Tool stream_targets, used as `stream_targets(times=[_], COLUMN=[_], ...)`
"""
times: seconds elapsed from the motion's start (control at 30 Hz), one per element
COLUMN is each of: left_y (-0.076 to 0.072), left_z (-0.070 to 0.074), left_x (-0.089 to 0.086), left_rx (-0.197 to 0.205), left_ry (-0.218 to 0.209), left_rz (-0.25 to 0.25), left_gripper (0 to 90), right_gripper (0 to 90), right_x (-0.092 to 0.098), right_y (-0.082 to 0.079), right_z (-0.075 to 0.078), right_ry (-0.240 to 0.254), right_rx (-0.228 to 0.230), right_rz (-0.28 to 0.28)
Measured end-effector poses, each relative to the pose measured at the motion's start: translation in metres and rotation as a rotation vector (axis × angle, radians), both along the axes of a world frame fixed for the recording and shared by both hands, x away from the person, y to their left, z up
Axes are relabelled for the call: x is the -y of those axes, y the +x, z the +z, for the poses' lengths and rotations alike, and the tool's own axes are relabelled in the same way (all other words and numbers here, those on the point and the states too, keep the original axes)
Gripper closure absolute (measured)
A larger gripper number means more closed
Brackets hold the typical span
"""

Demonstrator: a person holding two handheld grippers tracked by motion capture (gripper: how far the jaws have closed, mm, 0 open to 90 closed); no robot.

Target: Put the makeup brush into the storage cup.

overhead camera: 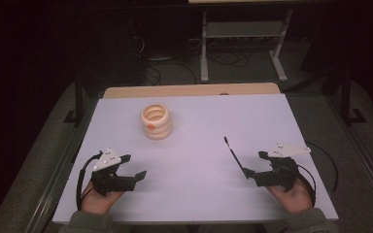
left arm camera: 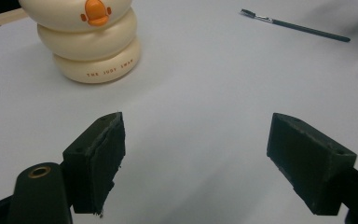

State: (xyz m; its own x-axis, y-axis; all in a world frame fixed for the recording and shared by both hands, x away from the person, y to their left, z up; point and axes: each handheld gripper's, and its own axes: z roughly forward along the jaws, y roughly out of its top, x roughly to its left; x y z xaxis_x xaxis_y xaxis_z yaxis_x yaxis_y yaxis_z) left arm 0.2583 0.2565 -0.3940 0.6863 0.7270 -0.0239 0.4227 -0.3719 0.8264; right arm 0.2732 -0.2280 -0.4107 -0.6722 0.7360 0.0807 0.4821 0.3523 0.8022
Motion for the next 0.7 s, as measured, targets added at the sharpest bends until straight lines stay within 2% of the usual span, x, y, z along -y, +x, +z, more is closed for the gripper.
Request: stream_targets(times=[0.17,0.3,0.4,0.47,0.57,0.67,0.7], left_y=[0.001,0.0,0.0,0.0,0.001,0.001,0.0], left_z=[-0.001,-0.001,-0.001,-0.001,-0.001,-0.001,-0.001], left_x=[0.001,0.002,0.001,0.001,0.0,0.0,0.001], left_rx=[0.007,-0.004,0.009,0.002,0.004,0.007,-0.003], left_ry=[0.004,0.006,0.006,0.005,0.008,0.01,0.002], left_rz=[-0.008,-0.003,-0.006,-0.003,-0.004,-0.004,0.004], left_gripper=[19.0,19.0,19.1,19.0,19.1,19.1,19.1], right_gripper=[15.1,14.5,14.3,14.3,14.8,16.4,16.4], right_x=[-0.001,-0.004,-0.006,-0.007,-0.01,-0.013,-0.014], right_y=[0.0,0.0,0.001,0.003,0.006,0.009,0.011], right_z=[0.002,0.006,0.007,0.007,0.008,0.013,0.015], right_ry=[-0.003,-0.017,-0.029,-0.028,-0.05,-0.072,-0.077], right_rx=[-0.007,-0.001,-0.013,-0.022,-0.039,-0.037,-0.037], right_rz=[0.005,0.005,0.012,0.009,0.014,0.012,0.012])
